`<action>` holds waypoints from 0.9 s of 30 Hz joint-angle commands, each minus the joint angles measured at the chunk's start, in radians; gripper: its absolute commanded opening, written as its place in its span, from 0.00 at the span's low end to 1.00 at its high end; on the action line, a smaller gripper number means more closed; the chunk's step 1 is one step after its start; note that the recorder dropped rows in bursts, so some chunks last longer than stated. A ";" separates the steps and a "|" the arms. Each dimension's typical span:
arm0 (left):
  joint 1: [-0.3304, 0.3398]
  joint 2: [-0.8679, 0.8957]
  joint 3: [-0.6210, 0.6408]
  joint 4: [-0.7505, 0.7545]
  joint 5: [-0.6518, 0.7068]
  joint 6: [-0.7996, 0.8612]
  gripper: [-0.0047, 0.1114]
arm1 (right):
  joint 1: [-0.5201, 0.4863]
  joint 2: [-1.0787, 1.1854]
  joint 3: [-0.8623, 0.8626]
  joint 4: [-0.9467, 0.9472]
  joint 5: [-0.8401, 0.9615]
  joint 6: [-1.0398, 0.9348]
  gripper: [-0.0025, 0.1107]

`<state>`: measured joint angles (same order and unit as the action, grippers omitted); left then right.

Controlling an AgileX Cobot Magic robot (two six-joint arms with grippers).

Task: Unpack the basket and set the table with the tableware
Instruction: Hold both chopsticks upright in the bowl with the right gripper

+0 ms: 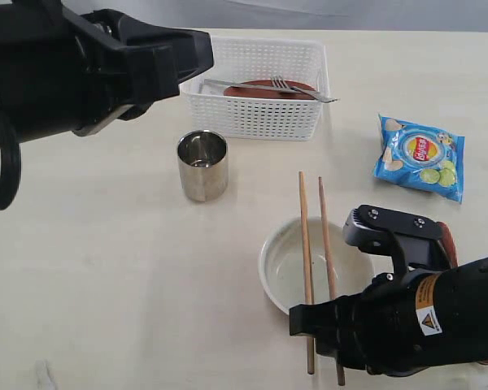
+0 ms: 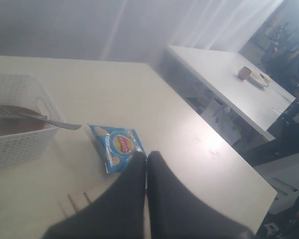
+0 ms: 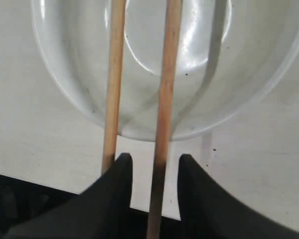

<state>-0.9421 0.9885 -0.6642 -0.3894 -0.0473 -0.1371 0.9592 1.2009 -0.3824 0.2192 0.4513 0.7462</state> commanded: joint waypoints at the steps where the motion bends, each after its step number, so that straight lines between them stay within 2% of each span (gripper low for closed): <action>1: 0.001 -0.006 0.005 -0.007 -0.014 -0.002 0.04 | 0.000 0.001 0.000 0.003 -0.005 -0.002 0.30; 27: 0.001 -0.006 0.005 -0.007 -0.027 -0.004 0.04 | 0.000 -0.057 -0.027 -0.012 0.002 -0.008 0.30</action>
<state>-0.9421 0.9885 -0.6642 -0.3894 -0.0564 -0.1386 0.9592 1.1713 -0.3952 0.2192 0.4510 0.7462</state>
